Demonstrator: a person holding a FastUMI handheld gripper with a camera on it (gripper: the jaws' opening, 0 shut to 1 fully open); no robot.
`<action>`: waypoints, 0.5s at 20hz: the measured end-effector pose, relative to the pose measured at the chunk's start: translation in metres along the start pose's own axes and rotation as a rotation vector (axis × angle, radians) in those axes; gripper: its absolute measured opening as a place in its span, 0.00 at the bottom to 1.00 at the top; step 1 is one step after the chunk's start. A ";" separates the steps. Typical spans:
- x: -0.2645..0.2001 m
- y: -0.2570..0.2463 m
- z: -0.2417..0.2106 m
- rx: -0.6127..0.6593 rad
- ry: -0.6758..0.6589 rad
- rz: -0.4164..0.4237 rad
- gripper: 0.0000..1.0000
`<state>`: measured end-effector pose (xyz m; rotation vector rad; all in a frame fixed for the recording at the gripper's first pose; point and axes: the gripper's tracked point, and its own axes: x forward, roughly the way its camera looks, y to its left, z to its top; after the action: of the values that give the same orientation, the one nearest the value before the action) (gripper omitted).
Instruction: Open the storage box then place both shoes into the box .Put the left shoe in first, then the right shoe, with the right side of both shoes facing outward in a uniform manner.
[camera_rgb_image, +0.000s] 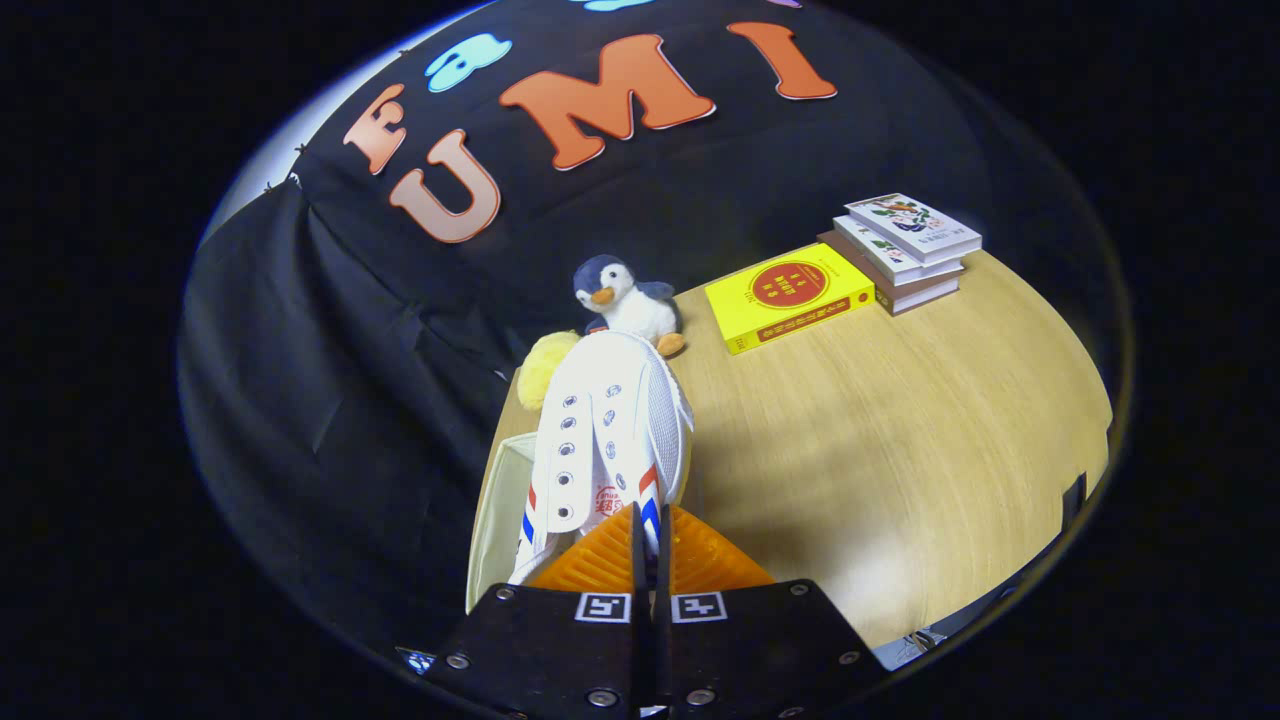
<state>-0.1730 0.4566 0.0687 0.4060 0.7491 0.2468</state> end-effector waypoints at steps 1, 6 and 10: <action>0.005 0.010 -0.006 -0.013 0.007 -0.003 0.01; 0.037 0.034 -0.035 -0.087 0.042 -0.083 0.01; 0.059 0.029 -0.054 -0.120 0.076 -0.176 0.01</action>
<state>-0.1716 0.5177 0.0098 0.2159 0.8355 0.1418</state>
